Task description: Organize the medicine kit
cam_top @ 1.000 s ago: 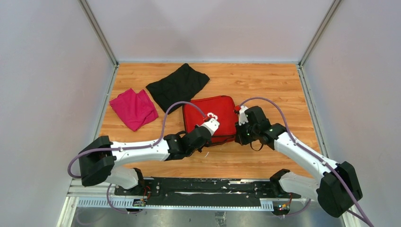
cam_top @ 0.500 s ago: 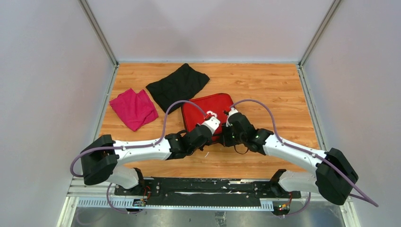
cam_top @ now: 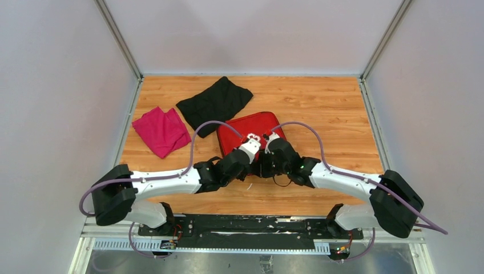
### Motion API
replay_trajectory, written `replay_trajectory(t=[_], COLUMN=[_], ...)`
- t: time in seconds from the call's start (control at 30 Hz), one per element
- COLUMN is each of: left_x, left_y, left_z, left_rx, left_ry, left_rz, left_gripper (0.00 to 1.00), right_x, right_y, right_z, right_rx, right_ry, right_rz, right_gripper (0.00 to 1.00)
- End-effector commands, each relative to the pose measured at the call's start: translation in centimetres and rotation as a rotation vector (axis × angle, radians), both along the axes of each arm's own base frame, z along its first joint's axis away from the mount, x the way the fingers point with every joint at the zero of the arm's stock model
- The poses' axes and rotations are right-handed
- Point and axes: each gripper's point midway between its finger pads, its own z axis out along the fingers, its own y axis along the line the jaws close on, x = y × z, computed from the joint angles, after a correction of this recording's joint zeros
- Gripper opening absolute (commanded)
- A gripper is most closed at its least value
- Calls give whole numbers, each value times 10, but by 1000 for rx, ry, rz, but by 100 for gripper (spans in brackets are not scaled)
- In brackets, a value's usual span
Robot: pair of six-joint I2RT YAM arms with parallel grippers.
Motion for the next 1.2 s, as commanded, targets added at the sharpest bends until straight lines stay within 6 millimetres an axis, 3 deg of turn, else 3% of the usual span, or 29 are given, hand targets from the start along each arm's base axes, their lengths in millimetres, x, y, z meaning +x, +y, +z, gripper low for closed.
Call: replay_trajectory(t=[0.0, 0.1, 0.17, 0.27, 0.43, 0.57, 0.73, 0.93, 1.17], left_x=[-20, -19, -15, -4, 21, 49, 73, 76, 74], left_y=[19, 28, 37, 48, 64, 72, 54, 10, -3], left_z=[-10, 22, 44, 66, 83, 76, 64, 45, 24], left_rx=[-69, -163, -243, -349, -391, -402, -489, -544, -540], left_ry=[110, 57, 30, 31, 31, 71, 157, 305, 380], left_rz=[40, 65, 100, 139, 186, 229, 181, 39, -5], left_gripper=[43, 65, 74, 78, 82, 85, 91, 89, 76], right_x=[-15, -13, -11, -14, -15, -11, -11, -11, -6], right_y=[-14, -42, -60, -83, -120, -153, -181, -187, -187], right_z=[-1, -10, -15, -22, -32, -29, -29, -30, -24], right_rx=[-56, -163, -214, -248, -250, -264, -273, -240, -271], right_ry=[1, -5, -12, -4, -7, -11, 31, 66, 16], right_rz=[-13, -70, -115, -176, -299, -406, -485, -504, -443], right_gripper=[0, 0, 0, 0, 0, 0, 0, 0, 0])
